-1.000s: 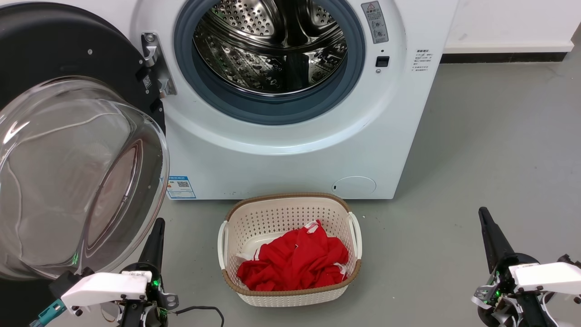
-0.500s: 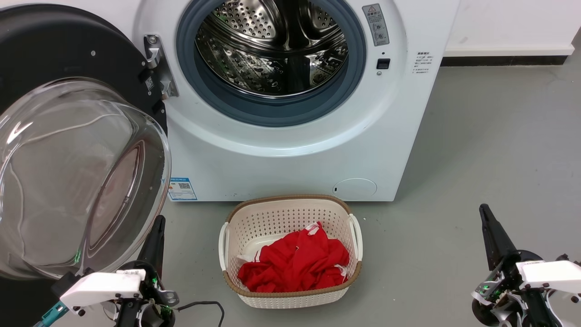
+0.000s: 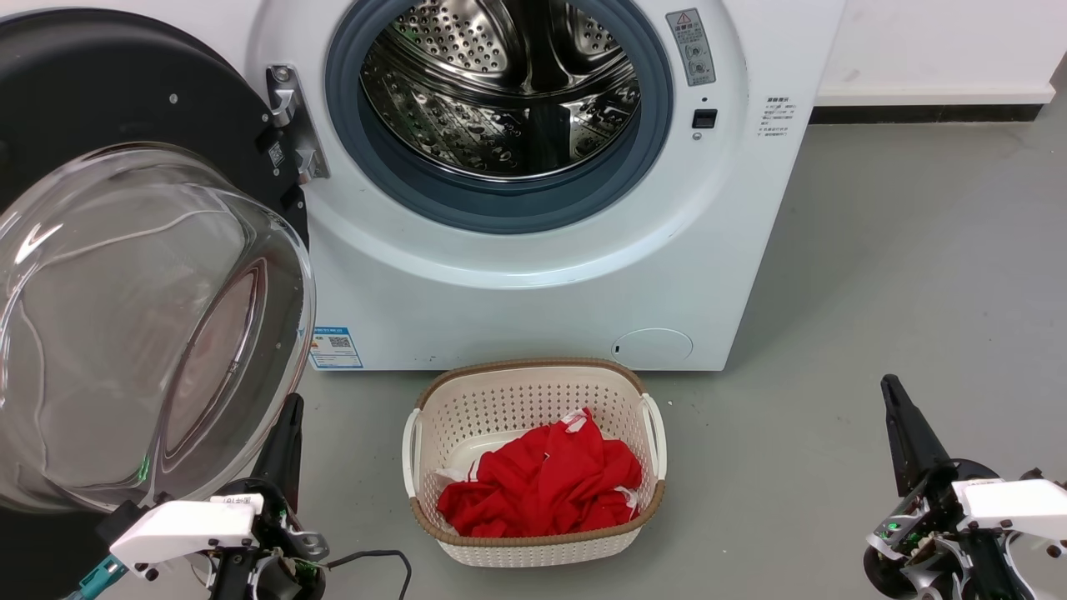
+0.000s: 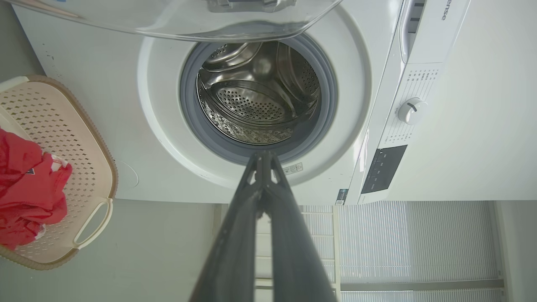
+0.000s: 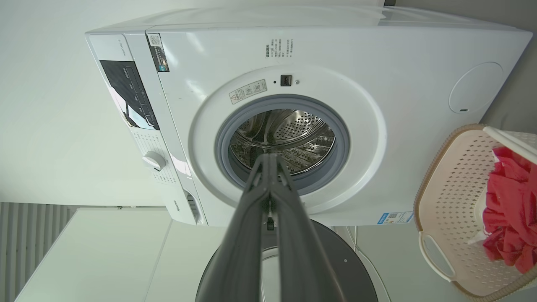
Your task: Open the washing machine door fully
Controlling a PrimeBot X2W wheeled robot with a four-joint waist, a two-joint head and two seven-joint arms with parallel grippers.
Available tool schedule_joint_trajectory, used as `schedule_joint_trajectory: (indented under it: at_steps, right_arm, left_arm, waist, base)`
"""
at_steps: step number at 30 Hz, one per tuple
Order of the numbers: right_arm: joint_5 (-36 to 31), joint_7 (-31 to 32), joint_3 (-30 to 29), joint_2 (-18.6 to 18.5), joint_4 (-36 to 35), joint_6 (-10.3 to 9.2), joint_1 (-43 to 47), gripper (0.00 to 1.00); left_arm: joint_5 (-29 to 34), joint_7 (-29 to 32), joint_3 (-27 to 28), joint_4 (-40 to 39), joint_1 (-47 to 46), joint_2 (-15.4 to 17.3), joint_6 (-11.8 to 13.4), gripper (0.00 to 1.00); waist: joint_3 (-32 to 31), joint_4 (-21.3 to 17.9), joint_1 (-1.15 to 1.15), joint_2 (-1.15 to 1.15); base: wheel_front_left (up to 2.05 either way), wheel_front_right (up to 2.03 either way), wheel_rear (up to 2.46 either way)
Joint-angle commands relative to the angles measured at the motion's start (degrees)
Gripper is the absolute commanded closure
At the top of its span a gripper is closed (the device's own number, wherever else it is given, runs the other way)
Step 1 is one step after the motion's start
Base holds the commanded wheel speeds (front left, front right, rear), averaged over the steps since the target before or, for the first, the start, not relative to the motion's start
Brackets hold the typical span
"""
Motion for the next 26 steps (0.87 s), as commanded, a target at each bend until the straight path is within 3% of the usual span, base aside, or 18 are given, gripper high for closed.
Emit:
schedule_joint_trajectory:
  at_steps: [1, 26]
  right_arm:
    - [-0.1, 0.3, -0.1, 0.2, 0.1, -0.02, -0.7, 1.0]
    - [-0.5, 0.6, -0.6, 0.5, 0.1, -0.02, -0.8, 1.0]
  left_arm:
    - [0.0, 0.1, 0.2, 0.0, -0.4, -0.1, -0.1, 1.0]
    - [0.0, 0.1, 0.2, 0.0, -0.4, -0.1, -0.1, 1.0]
  waist:
    - [0.0, 0.0, 0.0, 0.0]
    - [0.0, 0.0, 0.0, 0.0]
  base:
    - [0.0, 0.0, 0.0]
    - [0.0, 0.0, 0.0]
